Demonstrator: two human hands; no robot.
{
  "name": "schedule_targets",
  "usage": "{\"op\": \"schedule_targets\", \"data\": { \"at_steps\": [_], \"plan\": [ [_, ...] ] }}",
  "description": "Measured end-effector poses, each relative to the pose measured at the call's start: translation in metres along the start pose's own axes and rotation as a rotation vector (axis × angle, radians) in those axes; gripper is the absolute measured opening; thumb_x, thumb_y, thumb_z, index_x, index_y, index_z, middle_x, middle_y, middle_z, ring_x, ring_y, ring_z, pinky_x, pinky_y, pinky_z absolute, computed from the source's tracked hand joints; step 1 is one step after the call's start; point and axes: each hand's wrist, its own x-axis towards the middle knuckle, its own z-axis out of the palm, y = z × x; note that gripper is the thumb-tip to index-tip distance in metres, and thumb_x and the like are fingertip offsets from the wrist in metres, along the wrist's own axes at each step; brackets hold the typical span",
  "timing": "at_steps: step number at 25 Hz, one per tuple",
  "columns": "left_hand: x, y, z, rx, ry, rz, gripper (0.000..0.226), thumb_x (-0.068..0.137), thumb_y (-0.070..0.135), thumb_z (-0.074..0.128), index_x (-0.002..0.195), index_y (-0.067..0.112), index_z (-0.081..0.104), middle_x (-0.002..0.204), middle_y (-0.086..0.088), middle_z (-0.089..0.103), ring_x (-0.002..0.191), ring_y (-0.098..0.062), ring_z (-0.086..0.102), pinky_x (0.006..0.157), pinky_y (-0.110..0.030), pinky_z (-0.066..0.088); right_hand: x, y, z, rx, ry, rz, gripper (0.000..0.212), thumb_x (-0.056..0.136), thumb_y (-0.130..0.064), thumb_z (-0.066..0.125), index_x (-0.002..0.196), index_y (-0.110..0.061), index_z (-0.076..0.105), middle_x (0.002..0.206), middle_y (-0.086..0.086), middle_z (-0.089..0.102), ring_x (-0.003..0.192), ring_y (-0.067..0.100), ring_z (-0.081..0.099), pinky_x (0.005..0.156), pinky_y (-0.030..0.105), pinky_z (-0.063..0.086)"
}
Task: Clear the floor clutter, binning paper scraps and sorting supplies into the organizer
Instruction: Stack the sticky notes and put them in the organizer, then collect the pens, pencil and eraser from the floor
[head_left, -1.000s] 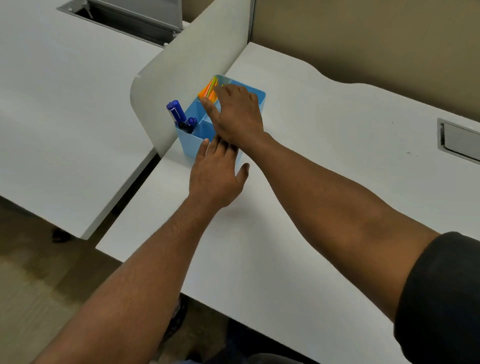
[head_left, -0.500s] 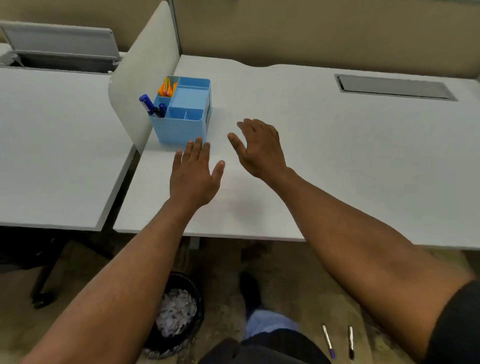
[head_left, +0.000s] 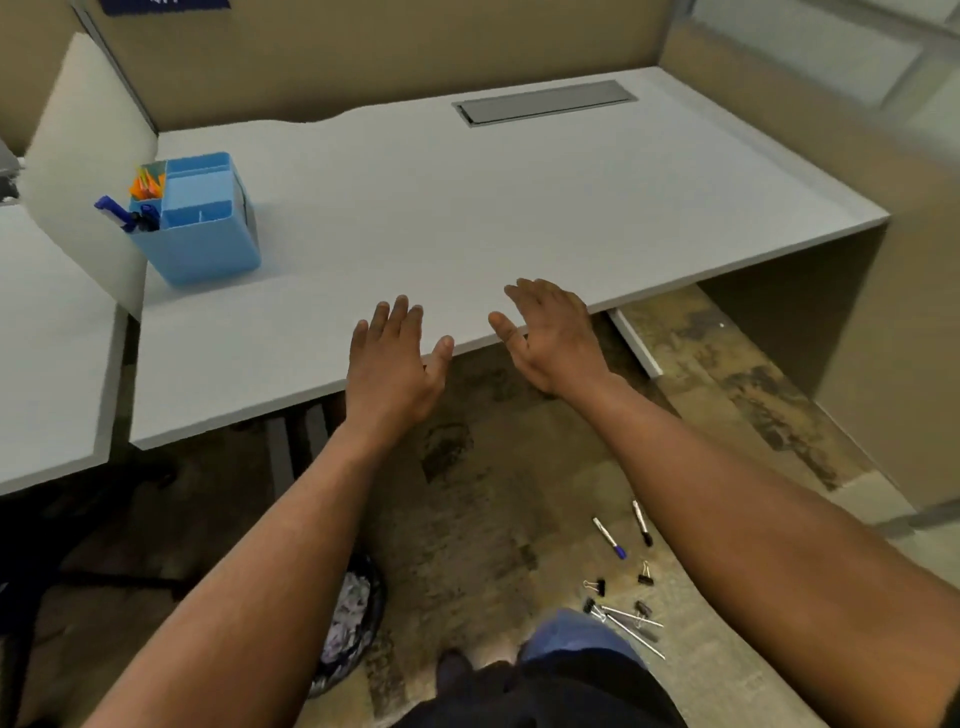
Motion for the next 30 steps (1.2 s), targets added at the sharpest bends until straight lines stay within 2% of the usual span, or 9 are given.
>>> {"op": "schedule_targets", "data": {
  "at_steps": [5, 9, 14, 20, 25, 30],
  "plan": [
    [-0.027, 0.075, 0.037, -0.036, -0.052, 0.163, 0.066, 0.097, 0.059, 0.021, 0.148, 0.019, 0.028, 0.159, -0.004, 0.020, 0.148, -0.021, 0.011, 0.121, -0.042, 0.008, -0.077, 0.081, -0.021, 0.009, 0.037, 0.153, 0.063, 0.097, -0.060, 0.022, 0.140, -0.018, 0.041, 0.146, 0.005, 0.043, 0.139, 0.024, 0.033, 0.115, 0.045, 0.021],
    [-0.044, 0.143, 0.085, -0.074, -0.113, 0.226, 0.059, 0.098, 0.053, 0.030, 0.145, 0.019, 0.035, 0.156, -0.004, 0.028, 0.146, -0.021, 0.018, 0.120, -0.041, 0.010, -0.146, 0.168, -0.024, 0.015, 0.031, 0.306, 0.062, 0.097, -0.059, 0.025, 0.140, -0.018, 0.043, 0.147, 0.005, 0.043, 0.139, 0.021, 0.032, 0.114, 0.044, 0.021],
    [-0.066, 0.244, 0.165, -0.084, -0.202, 0.251, 0.056, 0.097, 0.046, 0.039, 0.143, 0.013, 0.040, 0.155, -0.005, 0.031, 0.146, -0.022, 0.021, 0.119, -0.039, 0.013, -0.208, 0.289, -0.019, 0.037, 0.002, 0.368, 0.064, 0.096, -0.058, 0.024, 0.140, -0.016, 0.043, 0.148, 0.007, 0.043, 0.139, 0.024, 0.032, 0.113, 0.044, 0.021],
    [-0.087, 0.330, 0.260, -0.097, -0.286, 0.162, 0.050, 0.095, 0.036, 0.050, 0.139, 0.013, 0.046, 0.153, -0.006, 0.035, 0.145, -0.022, 0.025, 0.119, -0.039, 0.015, -0.240, 0.410, 0.019, 0.114, -0.070, 0.385, 0.058, 0.098, -0.054, 0.027, 0.137, -0.015, 0.045, 0.145, 0.008, 0.045, 0.138, 0.026, 0.035, 0.111, 0.046, 0.026],
    [-0.104, 0.336, 0.342, -0.044, -0.458, 0.150, 0.052, 0.094, 0.033, 0.052, 0.140, 0.010, 0.045, 0.153, -0.006, 0.036, 0.143, -0.022, 0.027, 0.119, -0.036, 0.016, -0.274, 0.471, 0.082, 0.156, -0.141, 0.477, 0.047, 0.099, -0.044, 0.035, 0.133, -0.014, 0.050, 0.140, 0.007, 0.050, 0.133, 0.027, 0.039, 0.109, 0.045, 0.030],
    [-0.100, 0.297, 0.457, 0.006, -0.630, 0.150, 0.048, 0.093, 0.028, 0.052, 0.137, 0.009, 0.049, 0.146, -0.009, 0.046, 0.138, -0.025, 0.037, 0.116, -0.035, 0.022, -0.306, 0.503, 0.194, 0.226, -0.233, 0.604, 0.039, 0.097, -0.035, 0.045, 0.126, -0.011, 0.055, 0.128, 0.010, 0.059, 0.121, 0.029, 0.049, 0.101, 0.042, 0.038]
  ]
}}
